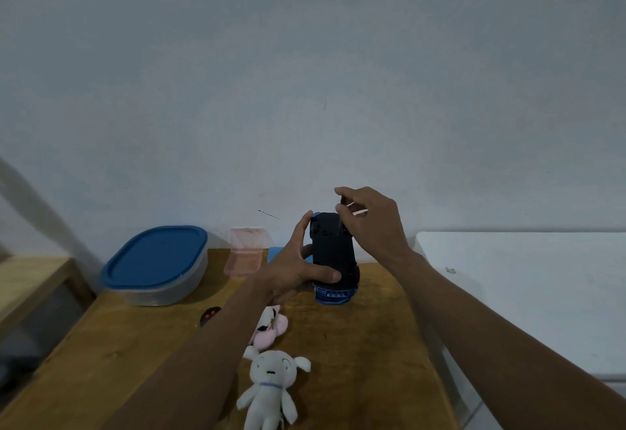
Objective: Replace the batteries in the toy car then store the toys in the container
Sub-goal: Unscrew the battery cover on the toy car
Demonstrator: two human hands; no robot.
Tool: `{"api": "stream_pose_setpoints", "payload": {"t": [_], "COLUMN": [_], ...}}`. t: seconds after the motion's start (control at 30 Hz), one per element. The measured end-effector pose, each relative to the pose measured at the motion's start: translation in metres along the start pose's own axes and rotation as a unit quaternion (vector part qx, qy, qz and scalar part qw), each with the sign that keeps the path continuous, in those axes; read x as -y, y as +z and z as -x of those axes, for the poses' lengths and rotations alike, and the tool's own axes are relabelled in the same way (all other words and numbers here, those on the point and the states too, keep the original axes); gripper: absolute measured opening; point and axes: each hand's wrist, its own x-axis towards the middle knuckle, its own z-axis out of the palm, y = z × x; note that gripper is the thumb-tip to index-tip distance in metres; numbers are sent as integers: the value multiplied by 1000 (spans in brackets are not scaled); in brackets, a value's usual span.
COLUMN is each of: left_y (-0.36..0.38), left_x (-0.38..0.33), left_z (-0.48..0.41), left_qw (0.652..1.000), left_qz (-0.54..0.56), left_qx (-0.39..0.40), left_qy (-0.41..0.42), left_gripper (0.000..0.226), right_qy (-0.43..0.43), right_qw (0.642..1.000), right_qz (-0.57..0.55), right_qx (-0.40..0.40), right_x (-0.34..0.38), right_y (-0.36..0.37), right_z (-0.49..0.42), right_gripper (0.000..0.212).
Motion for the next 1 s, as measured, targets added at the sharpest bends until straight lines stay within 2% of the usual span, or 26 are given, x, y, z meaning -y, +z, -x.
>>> {"api": "stream_pose_setpoints", "payload": {"t": [0.33, 0.5, 0.87, 1.0], "left_y": [2, 3, 7, 8], "left_x": [-1, 0, 0, 5], "left_z": [0, 0, 3, 4], "left_qw": [1000, 1000, 1000, 1000], "left_qz": [-6, -6, -1, 6], "left_qx": [2, 2, 5, 6], "left_qy": [1, 3, 5, 5], "left_gripper": [119, 123, 121, 119], "right_qy": [16, 7, 7, 7], "right_qw": [1000, 1000, 1000, 1000], "right_qz": [7, 7, 23, 15], "right_qx": [-15, -1, -17, 5], "right_x": [-1, 1, 1, 1], "right_y": [-2, -2, -3, -3], "right_z": [0, 1, 2, 7], "right_gripper": [27, 33, 28, 31]}}
